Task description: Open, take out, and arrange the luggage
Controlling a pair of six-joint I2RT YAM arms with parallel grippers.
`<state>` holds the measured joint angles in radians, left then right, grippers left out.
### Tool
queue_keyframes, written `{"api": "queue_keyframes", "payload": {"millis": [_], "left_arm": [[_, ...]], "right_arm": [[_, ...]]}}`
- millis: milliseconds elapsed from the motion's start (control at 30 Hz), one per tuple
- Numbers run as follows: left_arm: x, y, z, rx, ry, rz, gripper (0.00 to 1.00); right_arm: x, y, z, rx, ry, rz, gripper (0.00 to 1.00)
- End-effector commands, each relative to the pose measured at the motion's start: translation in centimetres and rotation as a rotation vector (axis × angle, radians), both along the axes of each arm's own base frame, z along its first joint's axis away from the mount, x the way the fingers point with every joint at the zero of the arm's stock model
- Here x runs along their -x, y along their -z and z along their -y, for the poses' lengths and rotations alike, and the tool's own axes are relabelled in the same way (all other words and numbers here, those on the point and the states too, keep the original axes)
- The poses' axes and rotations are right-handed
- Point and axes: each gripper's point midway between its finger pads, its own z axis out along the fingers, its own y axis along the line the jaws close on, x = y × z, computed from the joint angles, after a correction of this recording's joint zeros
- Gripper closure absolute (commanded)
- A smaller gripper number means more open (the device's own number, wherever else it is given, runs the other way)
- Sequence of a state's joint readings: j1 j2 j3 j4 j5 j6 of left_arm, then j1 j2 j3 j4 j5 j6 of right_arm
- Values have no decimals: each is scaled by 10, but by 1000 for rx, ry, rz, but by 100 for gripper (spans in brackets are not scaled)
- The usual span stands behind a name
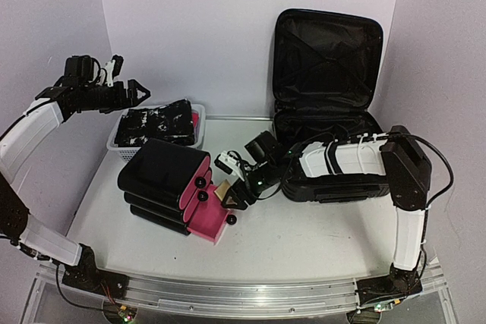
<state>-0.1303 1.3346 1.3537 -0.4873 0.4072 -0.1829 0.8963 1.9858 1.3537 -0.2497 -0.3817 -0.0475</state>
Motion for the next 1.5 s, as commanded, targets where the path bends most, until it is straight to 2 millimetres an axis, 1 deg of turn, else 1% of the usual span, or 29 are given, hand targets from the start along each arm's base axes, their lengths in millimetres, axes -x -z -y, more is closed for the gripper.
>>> {"api": "queue_keyframes", "payload": {"millis": [0,333,400,500,533,733,967,1133,1233,1267,1400,1467], "left_arm": [[-1,-15,1,9,4,59,1],[0,-16,1,14,3,64,1],[0,-15,1,15,5,63,1],[0,-15,2,20,9,59,1],[0,-15,3,24,12,57,1],[1,-16,4,30,15,59,1],[1,-15,4,34,18,56,1],[1,-14,4,35,19,53,1],[1,-15,5,40,22,52,1],[1,-13,6,41,23,48,1],[0,-12,6,44,25,43,1],[0,-13,6,46,26,47,1]], "right_arm": [[-9,-15,-20,-57,-39,77,40],[-13,-6,-30,-20,-60,111,38],[-10,-11,-31,-9,-70,141,38],[-7,-25,-33,-42,-64,153,38],[-7,-25,-34,-50,-65,152,38],[-13,-1,-36,-7,-62,153,38],[-15,-1,-32,27,-86,209,37],[-9,-9,-26,6,-86,215,36],[-15,-14,-23,-1,-45,248,36],[-18,-20,-24,-17,-33,267,36],[-22,-32,-24,-72,-9,319,35],[-23,-32,-26,-73,-17,327,35]]}}
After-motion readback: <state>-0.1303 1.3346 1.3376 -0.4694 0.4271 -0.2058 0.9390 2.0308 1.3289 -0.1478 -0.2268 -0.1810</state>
